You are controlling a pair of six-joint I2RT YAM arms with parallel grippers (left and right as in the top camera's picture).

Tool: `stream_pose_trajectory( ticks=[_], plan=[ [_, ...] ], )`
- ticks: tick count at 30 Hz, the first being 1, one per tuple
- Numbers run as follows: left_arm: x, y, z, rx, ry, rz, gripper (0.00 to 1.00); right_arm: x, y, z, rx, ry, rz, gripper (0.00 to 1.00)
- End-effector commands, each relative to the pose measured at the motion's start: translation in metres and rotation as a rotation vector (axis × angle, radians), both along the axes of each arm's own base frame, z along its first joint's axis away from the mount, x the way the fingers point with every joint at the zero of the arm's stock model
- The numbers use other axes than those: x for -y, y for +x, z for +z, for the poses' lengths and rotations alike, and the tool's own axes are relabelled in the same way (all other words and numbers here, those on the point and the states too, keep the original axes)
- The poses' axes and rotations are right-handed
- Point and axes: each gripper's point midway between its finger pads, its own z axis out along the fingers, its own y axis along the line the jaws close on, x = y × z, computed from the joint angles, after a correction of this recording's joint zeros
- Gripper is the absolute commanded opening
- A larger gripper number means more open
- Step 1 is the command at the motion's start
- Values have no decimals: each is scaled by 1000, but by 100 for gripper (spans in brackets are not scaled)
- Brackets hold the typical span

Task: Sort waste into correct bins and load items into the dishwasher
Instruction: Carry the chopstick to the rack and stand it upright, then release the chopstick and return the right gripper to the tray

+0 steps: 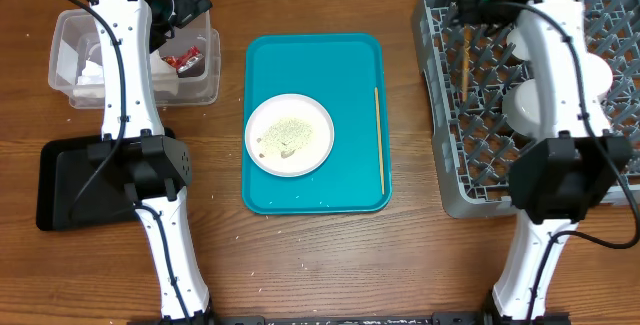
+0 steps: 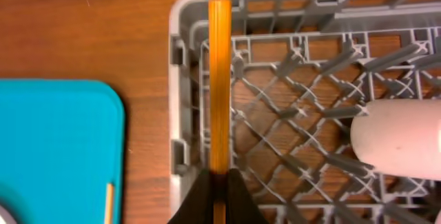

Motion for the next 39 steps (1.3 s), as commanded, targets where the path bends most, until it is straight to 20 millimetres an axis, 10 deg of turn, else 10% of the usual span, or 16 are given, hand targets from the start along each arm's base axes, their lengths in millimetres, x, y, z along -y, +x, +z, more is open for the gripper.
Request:
stream_pose_trajectory(
  ticks=[1,11,17,23,39],
  plan=[
    [1,-1,12,26,-6,2,100,-5,-4,15,39,47,142,4],
    [1,-1,12,26,-6,2,100,-9,-12,-19,-32,131,152,7],
    [1,-1,12,26,-6,2,100,-14,-17,-27,-59,139,149,38],
    [1,-1,12,26,-6,2,100,-21,-19,-27,-88,192,72,43],
    [1,-1,12,26,-6,2,100,-127,-74,-40,-292,230,189,43]
  ],
)
